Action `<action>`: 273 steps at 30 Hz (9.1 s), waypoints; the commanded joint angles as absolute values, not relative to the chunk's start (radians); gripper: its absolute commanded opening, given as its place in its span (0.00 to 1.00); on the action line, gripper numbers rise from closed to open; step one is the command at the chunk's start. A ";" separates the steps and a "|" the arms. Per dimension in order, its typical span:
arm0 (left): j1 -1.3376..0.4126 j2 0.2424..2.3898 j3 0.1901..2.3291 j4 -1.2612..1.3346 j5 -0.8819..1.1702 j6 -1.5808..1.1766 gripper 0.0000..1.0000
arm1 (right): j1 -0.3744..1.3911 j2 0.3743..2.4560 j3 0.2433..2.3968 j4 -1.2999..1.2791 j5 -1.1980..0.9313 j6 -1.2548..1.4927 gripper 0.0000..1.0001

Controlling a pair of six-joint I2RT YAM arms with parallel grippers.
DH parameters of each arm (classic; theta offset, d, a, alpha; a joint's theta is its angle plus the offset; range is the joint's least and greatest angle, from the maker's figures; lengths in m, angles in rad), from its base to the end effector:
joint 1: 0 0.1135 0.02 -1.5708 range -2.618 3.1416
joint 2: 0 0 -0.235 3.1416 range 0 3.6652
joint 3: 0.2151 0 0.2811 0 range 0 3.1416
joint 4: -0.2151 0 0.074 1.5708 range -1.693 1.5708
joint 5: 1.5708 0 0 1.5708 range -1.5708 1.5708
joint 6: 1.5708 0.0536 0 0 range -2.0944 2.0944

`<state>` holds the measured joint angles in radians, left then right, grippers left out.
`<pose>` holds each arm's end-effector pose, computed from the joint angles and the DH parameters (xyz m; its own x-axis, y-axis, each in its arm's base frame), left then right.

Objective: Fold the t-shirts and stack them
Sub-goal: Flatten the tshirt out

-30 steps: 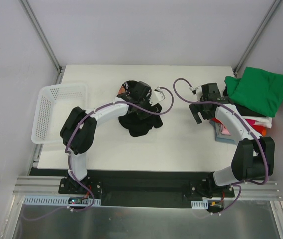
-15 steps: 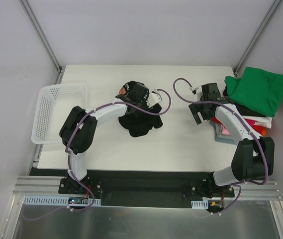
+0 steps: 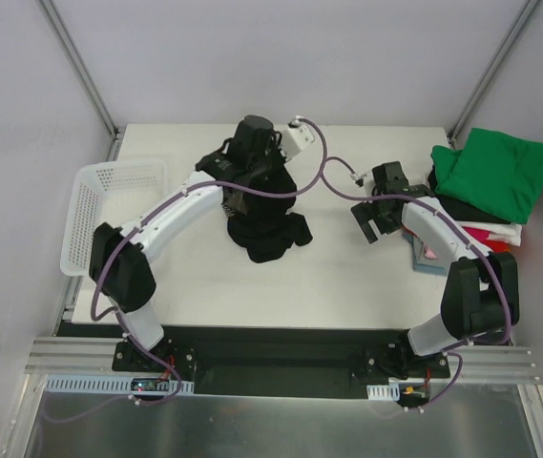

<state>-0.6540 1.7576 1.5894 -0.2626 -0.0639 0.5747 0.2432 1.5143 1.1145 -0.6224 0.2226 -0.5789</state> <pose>0.3674 -0.2773 0.3044 0.0268 0.6630 -0.7482 0.6511 0.5563 0.5163 0.3415 0.0725 0.1888 -0.6259 -0.7051 -0.3335 -0.5561 0.7032 -0.4430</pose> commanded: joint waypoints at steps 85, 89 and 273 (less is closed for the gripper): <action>-0.449 1.612 1.809 -0.183 -0.426 0.755 0.00 | 0.718 2.075 1.657 -0.741 0.054 -0.695 0.67; -0.446 1.612 1.802 -0.176 -0.430 0.758 0.00 | 0.718 2.083 1.652 -0.730 0.034 -0.699 0.66; -0.370 0.850 1.850 -0.387 -0.176 0.325 0.00 | 0.546 0.899 1.934 -0.652 0.396 -0.759 0.01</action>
<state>-0.3676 0.8635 1.8355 -0.4179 -0.1162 0.2989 0.5480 0.9222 1.9274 -0.6868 0.3752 -0.7677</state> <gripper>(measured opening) 0.010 0.031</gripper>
